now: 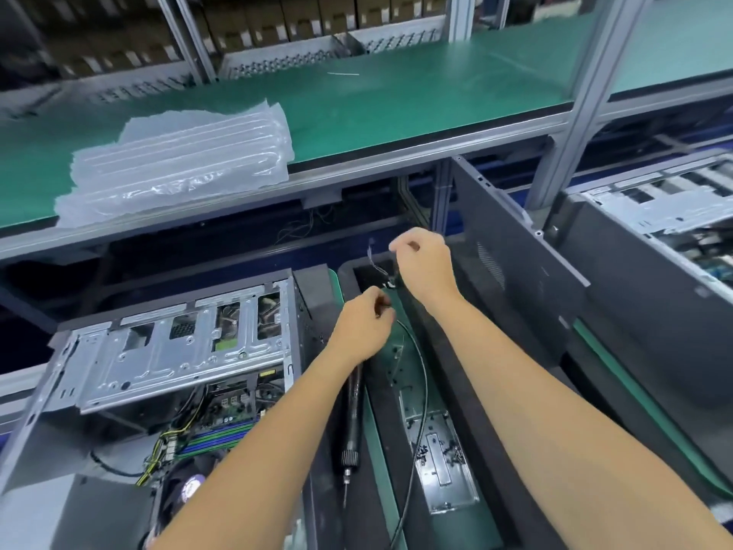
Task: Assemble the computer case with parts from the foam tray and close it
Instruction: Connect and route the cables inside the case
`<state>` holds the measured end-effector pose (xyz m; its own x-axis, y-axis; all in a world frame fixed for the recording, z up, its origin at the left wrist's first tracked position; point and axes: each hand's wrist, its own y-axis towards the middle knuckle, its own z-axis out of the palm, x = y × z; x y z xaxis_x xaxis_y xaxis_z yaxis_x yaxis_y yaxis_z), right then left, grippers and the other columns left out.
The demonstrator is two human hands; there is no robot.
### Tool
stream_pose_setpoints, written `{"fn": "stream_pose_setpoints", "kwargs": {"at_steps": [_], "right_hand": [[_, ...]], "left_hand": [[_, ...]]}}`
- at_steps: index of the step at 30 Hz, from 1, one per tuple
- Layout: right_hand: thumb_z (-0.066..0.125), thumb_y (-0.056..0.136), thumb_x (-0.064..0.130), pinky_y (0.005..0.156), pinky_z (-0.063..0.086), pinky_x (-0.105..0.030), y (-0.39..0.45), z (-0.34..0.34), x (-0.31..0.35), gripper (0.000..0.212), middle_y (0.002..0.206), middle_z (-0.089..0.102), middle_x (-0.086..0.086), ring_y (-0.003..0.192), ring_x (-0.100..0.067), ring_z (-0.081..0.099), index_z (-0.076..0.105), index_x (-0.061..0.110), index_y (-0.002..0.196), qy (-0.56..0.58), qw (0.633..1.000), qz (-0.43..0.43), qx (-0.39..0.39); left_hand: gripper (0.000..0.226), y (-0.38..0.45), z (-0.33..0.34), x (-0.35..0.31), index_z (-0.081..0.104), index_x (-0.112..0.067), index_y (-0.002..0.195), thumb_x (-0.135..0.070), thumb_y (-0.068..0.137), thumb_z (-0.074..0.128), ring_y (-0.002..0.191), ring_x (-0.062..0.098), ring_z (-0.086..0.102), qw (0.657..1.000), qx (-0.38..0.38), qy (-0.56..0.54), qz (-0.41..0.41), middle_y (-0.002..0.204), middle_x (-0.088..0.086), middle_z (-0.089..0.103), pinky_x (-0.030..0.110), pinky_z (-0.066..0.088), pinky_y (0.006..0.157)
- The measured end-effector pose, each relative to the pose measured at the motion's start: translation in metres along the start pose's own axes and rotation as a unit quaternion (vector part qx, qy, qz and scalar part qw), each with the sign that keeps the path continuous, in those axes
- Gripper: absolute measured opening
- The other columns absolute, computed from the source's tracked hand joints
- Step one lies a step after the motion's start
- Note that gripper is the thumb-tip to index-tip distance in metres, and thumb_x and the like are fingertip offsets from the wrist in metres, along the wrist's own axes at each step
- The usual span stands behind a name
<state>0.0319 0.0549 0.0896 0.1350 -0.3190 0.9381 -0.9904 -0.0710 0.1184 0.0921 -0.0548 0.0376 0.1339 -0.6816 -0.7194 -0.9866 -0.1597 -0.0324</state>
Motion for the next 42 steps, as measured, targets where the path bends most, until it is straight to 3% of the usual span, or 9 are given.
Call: {"fn": "stream_pose_setpoints", "kwargs": {"at_steps": [4, 8, 12, 15, 19, 26, 33, 38, 42], "right_hand": [[0.045, 0.09, 0.003, 0.049, 0.036, -0.013, -0.003, -0.012, 0.043, 0.032, 0.063, 0.059, 0.015, 0.048, 0.002, 0.046, 0.065, 0.022, 0.073, 0.037, 0.997, -0.064, -0.006], [0.038, 0.086, -0.001, 0.049, 0.034, -0.021, -0.021, -0.005, 0.064, 0.035, 0.047, 0.048, 0.014, 0.043, -0.001, 0.039, 0.061, 0.02, 0.07, 0.114, 0.993, -0.033, 0.018], [0.044, 0.091, 0.005, 0.056, 0.035, -0.026, -0.047, 0.02, 0.077, 0.025, 0.056, 0.049, 0.011, 0.051, -0.004, 0.042, 0.059, 0.018, 0.075, 0.104, 0.994, 0.001, 0.039], [0.049, 0.094, 0.012, 0.047, 0.038, -0.017, -0.064, 0.042, 0.096, 0.016, 0.068, 0.053, 0.006, 0.048, 0.002, 0.046, 0.06, 0.021, 0.087, 0.095, 0.994, 0.007, 0.047], [0.052, 0.096, 0.009, 0.042, 0.033, -0.014, -0.084, 0.073, 0.13, 0.017, 0.06, 0.054, 0.009, 0.042, 0.001, 0.043, 0.06, 0.013, 0.11, 0.094, 0.989, -0.008, 0.118], [0.036, 0.091, -0.004, 0.035, 0.03, -0.018, -0.126, 0.125, 0.181, 0.023, 0.039, 0.041, -0.001, 0.033, -0.011, 0.039, 0.052, 0.007, 0.08, 0.16, 0.931, -0.041, 0.325], [0.045, 0.098, 0.01, 0.047, 0.045, -0.029, -0.144, 0.168, 0.179, 0.016, 0.084, 0.059, -0.01, 0.064, -0.021, 0.058, 0.06, 0.013, 0.101, 0.042, 0.91, 0.042, 0.41], [0.062, 0.093, 0.012, 0.078, 0.056, -0.032, -0.14, 0.167, 0.155, 0.026, 0.108, 0.069, 0.002, 0.098, -0.014, 0.065, 0.068, 0.016, 0.118, 0.004, 0.957, 0.011, 0.291], [0.048, 0.103, 0.025, 0.058, 0.048, -0.025, -0.14, 0.157, 0.138, 0.029, 0.092, 0.068, -0.006, 0.072, -0.014, 0.061, 0.068, 0.005, 0.111, 0.157, 0.967, 0.073, 0.187]], "left_hand": [[0.025, -0.01, -0.008, -0.019, 0.06, -0.019, 0.091, -0.03, 0.099, 0.04, 0.068, 0.013, 0.057, 0.977, -0.042, -0.202, -0.06, 0.081, -0.001, 0.065, 0.025, 0.044, 0.061], [0.022, -0.023, -0.042, -0.042, 0.057, -0.012, 0.106, -0.023, 0.096, 0.041, 0.067, 0.011, 0.06, 0.842, -0.065, -0.534, -0.048, 0.084, 0.004, 0.066, 0.022, 0.047, 0.059], [0.036, -0.036, -0.099, -0.047, 0.05, -0.014, 0.1, 0.009, 0.075, 0.037, 0.08, 0.018, 0.059, 0.796, -0.163, -0.582, -0.031, 0.089, 0.008, 0.065, 0.025, 0.047, 0.065], [0.014, -0.046, -0.136, -0.042, 0.052, -0.01, 0.098, -0.007, 0.089, 0.041, 0.064, 0.018, 0.057, 0.765, -0.189, -0.616, -0.017, 0.078, 0.007, 0.06, 0.027, 0.048, 0.059], [0.021, -0.059, -0.175, -0.027, 0.052, -0.007, 0.101, -0.027, 0.098, 0.046, 0.049, 0.015, 0.046, 0.795, -0.182, -0.579, -0.008, 0.062, 0.001, 0.054, 0.027, 0.04, 0.047], [0.026, -0.099, -0.252, 0.013, 0.071, -0.012, 0.074, -0.015, 0.093, 0.054, 0.042, 0.012, 0.036, 0.872, -0.139, -0.462, 0.086, 0.056, 0.007, 0.053, 0.022, 0.034, 0.046], [0.025, -0.114, -0.278, 0.056, 0.065, -0.01, 0.083, -0.005, 0.096, 0.043, 0.04, 0.011, 0.042, 0.879, -0.171, -0.444, 0.031, 0.057, 0.001, 0.056, 0.018, 0.033, 0.038], [0.027, -0.113, -0.246, 0.085, 0.063, -0.008, 0.091, 0.0, 0.096, 0.038, 0.043, 0.012, 0.045, 0.9, -0.121, -0.418, -0.011, 0.06, 0.003, 0.056, 0.023, 0.037, 0.039], [0.024, -0.111, -0.214, 0.086, 0.059, -0.006, 0.095, 0.001, 0.095, 0.036, 0.043, 0.011, 0.046, 0.908, -0.096, -0.408, -0.016, 0.058, 0.0, 0.059, 0.024, 0.039, 0.04]]}}
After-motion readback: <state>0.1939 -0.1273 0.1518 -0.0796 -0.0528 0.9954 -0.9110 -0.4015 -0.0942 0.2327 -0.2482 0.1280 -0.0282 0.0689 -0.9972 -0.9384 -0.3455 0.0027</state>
